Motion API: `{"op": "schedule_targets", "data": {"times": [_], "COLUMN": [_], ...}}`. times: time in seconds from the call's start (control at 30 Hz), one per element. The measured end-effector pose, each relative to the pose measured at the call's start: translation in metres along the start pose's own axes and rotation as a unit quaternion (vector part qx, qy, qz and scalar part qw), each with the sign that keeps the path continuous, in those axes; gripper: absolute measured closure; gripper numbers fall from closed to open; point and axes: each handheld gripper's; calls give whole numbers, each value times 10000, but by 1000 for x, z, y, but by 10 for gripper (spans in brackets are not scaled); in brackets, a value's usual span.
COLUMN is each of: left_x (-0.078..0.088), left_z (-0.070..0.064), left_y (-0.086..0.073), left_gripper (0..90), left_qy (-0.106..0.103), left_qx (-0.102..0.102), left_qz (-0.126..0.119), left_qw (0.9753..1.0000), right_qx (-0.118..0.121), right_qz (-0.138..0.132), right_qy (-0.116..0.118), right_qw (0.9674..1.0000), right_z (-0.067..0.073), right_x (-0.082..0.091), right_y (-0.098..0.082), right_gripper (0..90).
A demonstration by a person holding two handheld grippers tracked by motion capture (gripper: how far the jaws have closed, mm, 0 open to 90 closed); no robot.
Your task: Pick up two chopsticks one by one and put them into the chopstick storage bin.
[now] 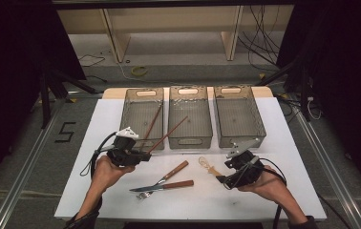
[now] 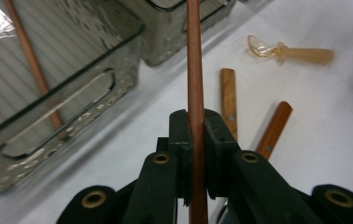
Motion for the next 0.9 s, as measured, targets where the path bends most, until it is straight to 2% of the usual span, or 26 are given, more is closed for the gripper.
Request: {"op": "schedule_targets", "data": {"times": [0.27,0.53,0.9], "left_x": [-2,-2,-15], "left_z": [23,43,72], "left_y": [8,25,42], "left_gripper": [832,831,831], "left_qy": [135,316,640], "left_qx": [403,628,1015], "left_qz": [-132,-191,-126], "left_qw": [9990,9973,9927], "right_qx": [-70,-70,-104], "right_qz": [26,52,37], "right_qy": [13,48,63], "right_qw": [10000,10000,9999], "right_z": [-3,-4,-5], "right_x": [-2,-4,-5], "right_y": [-4,-6,-7], "right_gripper": [389,389,386]}}
Point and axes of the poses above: each handheld gripper's, and its own axes: x roughly backward along the jaws, y roughly out of its top, z roughly to its left, and after that the axes turned 10 degrees about y, right-handed
